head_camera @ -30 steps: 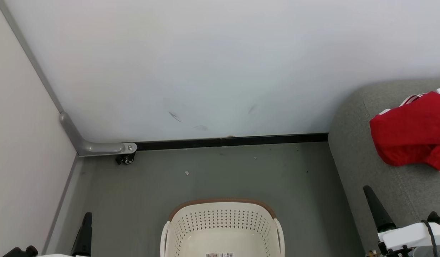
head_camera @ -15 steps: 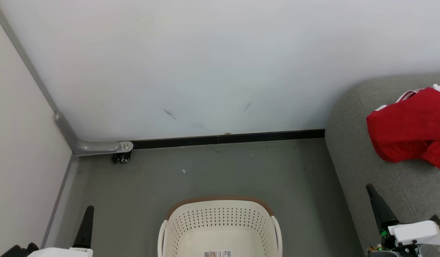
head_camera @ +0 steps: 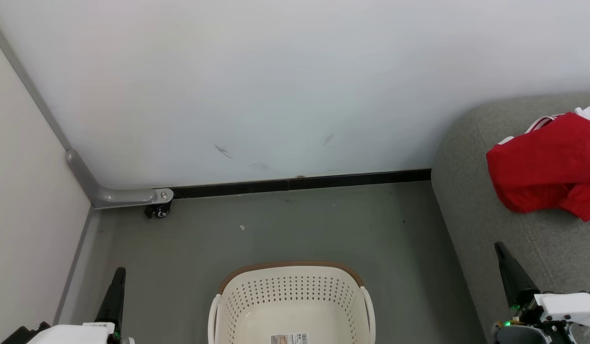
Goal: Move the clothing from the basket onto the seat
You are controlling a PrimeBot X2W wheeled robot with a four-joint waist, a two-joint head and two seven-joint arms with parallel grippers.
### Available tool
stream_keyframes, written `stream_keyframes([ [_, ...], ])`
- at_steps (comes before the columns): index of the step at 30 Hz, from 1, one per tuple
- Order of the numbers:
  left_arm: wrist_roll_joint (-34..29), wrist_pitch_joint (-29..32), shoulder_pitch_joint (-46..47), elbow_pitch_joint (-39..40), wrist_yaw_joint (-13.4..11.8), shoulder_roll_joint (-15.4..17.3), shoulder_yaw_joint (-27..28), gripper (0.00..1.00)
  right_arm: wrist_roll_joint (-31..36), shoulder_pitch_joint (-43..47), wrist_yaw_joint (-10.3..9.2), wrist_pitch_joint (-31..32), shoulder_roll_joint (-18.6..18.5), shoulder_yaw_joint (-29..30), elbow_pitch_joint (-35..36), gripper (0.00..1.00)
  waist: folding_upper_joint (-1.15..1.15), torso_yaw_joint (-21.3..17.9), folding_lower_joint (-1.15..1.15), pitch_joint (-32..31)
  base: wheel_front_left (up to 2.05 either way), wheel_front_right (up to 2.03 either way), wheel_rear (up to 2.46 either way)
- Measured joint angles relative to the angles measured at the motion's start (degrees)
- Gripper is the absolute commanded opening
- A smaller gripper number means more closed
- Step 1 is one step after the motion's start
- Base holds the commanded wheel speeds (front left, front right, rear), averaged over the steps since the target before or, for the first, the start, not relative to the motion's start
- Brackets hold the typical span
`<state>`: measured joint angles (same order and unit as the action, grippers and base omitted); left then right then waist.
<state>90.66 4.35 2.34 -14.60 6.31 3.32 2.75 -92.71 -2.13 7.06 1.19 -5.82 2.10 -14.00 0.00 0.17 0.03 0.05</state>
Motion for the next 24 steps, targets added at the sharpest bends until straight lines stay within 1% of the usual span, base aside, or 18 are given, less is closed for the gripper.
stream_keyframes([
  [3, 1.74, 0.57, 0.59, -0.62, 0.44, -0.19, 0.2, 0.0, -2.59, -0.84, 0.0, 0.46, 0.07, 0.36, -0.32, 0.0, 0.0, -0.16, 0.0, 0.1, 0.0, 0.0, 0.0],
  [5, 2.6, 0.64, 0.87, -0.68, 0.47, -0.29, 0.22, 0.0, -3.15, -0.85, 0.0, 0.58, 0.08, 0.42, -0.59, 0.0, 0.0, -0.17, 0.0, 0.1, 0.0, 0.0, 0.0],
  [24, 2.61, 0.64, 0.87, -1.02, 0.47, -0.31, 0.31, 0.0, -3.14, -0.86, 0.0, 0.91, 0.19, 0.55, -0.86, 0.0, 0.0, -0.17, -0.01, 0.1, 0.0, 0.0, 0.0],
])
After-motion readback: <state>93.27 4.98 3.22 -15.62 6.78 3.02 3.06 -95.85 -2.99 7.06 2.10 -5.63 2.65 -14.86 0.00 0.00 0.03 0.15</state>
